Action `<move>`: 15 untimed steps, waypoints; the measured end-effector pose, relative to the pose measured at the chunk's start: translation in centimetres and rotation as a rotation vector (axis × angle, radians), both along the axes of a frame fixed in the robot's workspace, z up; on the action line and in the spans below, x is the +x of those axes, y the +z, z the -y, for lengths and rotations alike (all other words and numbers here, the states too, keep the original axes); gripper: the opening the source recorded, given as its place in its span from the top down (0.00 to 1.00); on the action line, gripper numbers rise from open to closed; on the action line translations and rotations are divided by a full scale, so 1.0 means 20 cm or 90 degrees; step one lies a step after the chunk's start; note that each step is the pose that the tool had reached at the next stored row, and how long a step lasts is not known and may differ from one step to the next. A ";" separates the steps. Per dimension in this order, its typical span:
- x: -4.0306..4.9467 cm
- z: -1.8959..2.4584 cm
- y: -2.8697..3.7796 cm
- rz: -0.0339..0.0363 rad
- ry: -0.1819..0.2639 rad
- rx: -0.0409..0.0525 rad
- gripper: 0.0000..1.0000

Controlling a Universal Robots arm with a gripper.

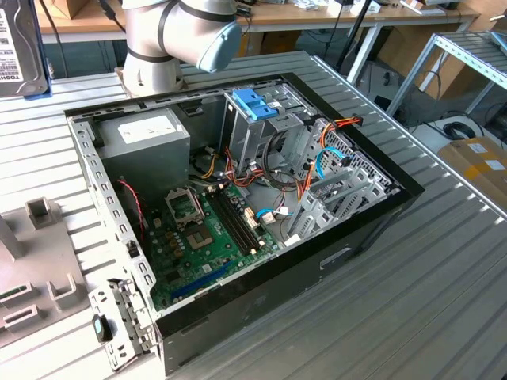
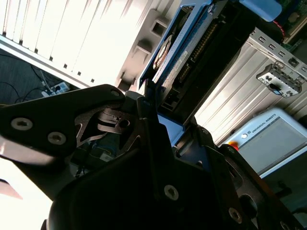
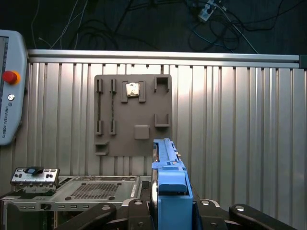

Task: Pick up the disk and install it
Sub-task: 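Pick up the disk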

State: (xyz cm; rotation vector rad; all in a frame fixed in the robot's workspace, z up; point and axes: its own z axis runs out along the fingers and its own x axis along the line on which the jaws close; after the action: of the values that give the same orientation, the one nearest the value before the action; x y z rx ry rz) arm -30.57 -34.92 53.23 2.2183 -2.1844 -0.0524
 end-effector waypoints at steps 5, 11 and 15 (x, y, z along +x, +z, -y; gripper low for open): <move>0.006 0.000 0.000 0.0000 0.000 0.0000 0.63; 0.014 0.000 0.000 0.0000 0.000 0.0000 0.63; 0.018 0.001 0.000 0.0000 0.000 -0.0001 0.63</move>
State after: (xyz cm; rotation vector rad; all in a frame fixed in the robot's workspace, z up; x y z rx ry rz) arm -30.21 -34.94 53.22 2.2183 -2.1844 -0.0523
